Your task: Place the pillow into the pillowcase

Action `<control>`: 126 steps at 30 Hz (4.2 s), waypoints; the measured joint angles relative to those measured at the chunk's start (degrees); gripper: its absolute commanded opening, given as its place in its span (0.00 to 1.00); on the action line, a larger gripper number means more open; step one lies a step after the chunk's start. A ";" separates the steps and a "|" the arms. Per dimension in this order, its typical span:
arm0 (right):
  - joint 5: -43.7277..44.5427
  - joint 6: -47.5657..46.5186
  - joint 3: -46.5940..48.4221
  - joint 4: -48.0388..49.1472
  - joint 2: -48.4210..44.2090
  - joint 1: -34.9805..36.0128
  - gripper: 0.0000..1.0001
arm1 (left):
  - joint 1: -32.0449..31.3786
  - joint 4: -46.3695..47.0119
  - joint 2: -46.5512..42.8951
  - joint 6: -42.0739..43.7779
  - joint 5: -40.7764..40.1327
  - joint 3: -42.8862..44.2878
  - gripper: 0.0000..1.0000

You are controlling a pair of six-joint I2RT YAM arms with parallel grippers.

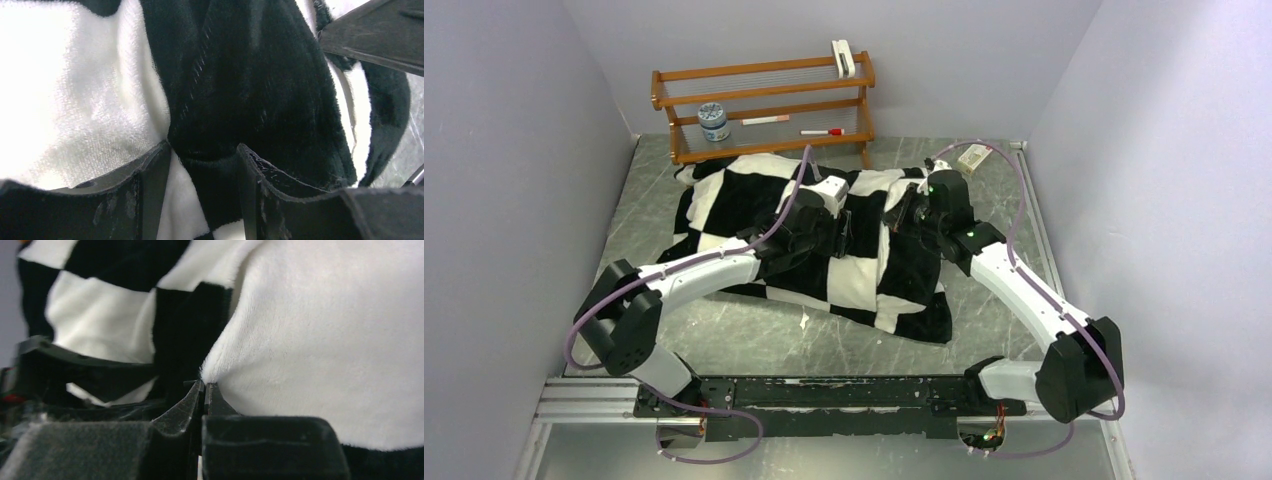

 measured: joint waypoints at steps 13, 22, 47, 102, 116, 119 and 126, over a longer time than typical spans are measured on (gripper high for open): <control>-17.94 21.07 -11.61 35.01 5.68 -0.37 0.00 | 0.48 5.38 2.60 -2.10 -0.24 -2.01 0.55; -8.74 15.47 -14.43 26.10 -4.31 -1.03 0.00 | 0.22 2.32 1.22 -5.77 1.84 1.20 0.66; -5.53 14.91 -23.08 22.34 -12.59 -5.66 0.00 | -11.65 -9.31 13.09 0.57 -18.97 19.61 0.11; 5.75 11.30 -18.38 13.92 -16.50 -7.82 0.40 | -7.63 21.94 13.99 -14.51 4.44 7.50 0.05; -1.62 7.65 -16.15 8.17 -15.32 -6.78 0.36 | -1.90 18.62 7.32 -21.53 8.63 5.18 0.05; -0.50 7.45 -15.82 6.10 -17.46 -4.33 0.36 | -0.59 17.46 4.72 -21.44 8.61 5.18 0.05; 10.54 6.05 -13.25 -0.17 -16.76 5.90 0.36 | -0.76 15.50 2.62 -20.41 8.74 5.18 0.05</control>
